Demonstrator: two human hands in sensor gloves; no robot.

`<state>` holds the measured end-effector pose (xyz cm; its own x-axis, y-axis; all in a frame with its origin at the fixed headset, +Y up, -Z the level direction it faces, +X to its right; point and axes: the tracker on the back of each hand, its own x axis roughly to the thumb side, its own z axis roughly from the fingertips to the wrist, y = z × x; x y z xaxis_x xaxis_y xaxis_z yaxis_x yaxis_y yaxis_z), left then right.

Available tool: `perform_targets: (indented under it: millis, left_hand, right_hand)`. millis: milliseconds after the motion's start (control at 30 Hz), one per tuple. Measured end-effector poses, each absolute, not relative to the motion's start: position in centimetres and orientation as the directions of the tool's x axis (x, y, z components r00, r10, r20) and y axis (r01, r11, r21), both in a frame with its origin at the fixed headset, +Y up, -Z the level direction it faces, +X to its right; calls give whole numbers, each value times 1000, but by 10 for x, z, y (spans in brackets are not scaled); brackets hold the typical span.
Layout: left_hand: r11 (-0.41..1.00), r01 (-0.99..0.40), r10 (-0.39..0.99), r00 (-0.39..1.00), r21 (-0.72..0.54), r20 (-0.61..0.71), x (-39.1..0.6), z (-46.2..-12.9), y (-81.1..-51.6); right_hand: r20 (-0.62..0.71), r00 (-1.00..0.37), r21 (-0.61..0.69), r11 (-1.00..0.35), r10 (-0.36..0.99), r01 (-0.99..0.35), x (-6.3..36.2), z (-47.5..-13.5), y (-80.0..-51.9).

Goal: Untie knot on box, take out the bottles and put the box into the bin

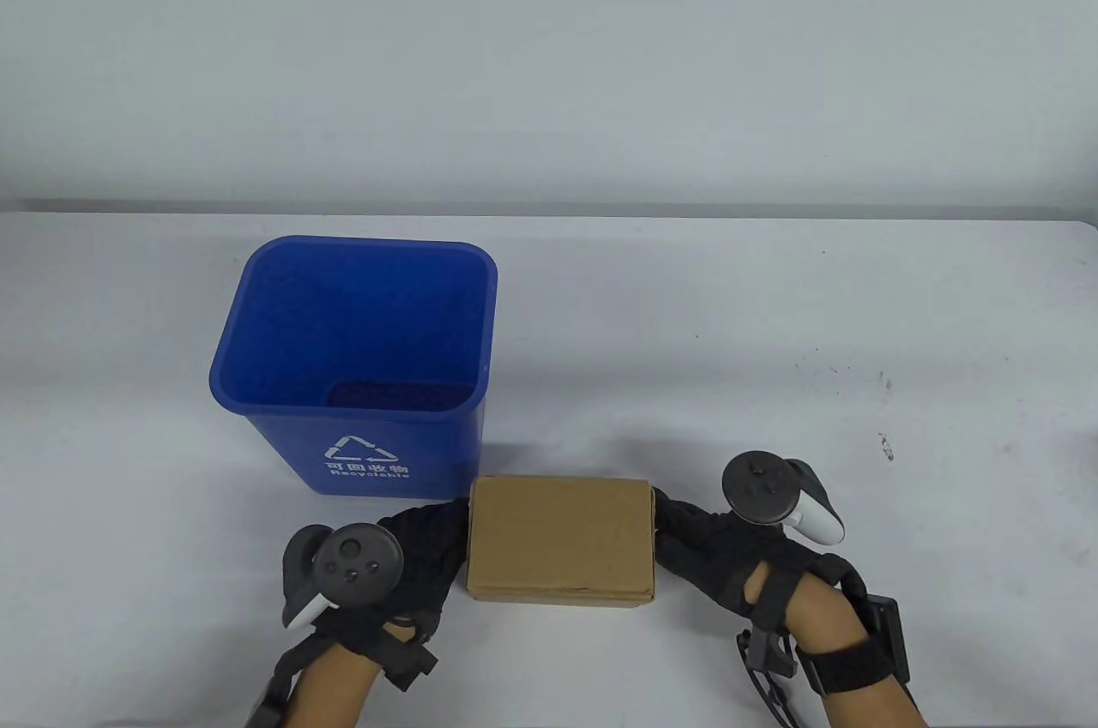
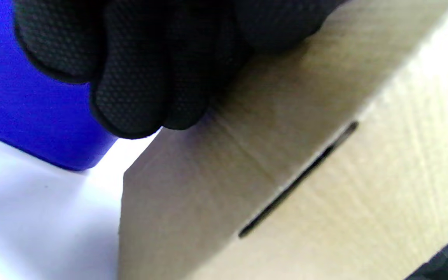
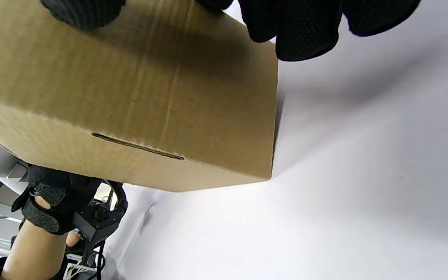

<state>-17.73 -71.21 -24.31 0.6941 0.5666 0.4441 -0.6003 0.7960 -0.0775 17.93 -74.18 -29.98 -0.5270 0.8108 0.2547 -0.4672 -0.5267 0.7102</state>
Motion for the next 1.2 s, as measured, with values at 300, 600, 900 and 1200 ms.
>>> perform_targets:
  millis: [300,600,900,1200]
  left_hand:
    - [803,-584,578,712,-120,398,-176,-247,-716]
    - [755,-654,598,655,-50,462,-187,-231,-689]
    - [711,-688,640,550,-144,536,-188,-227,-684]
    - [780,-596,591,601,-190,538,-174,-230,-686]
  right_hand:
    - [275,-565,634,-589,778,-501,181,-299,-735]
    - [357,-480,573,-594,801,-565,192,-290,-701]
    - [399,-425,637,-579,813,-509,188,-286,-698]
    - [401,-446,680,-586,800,-440,171,-287,-714]
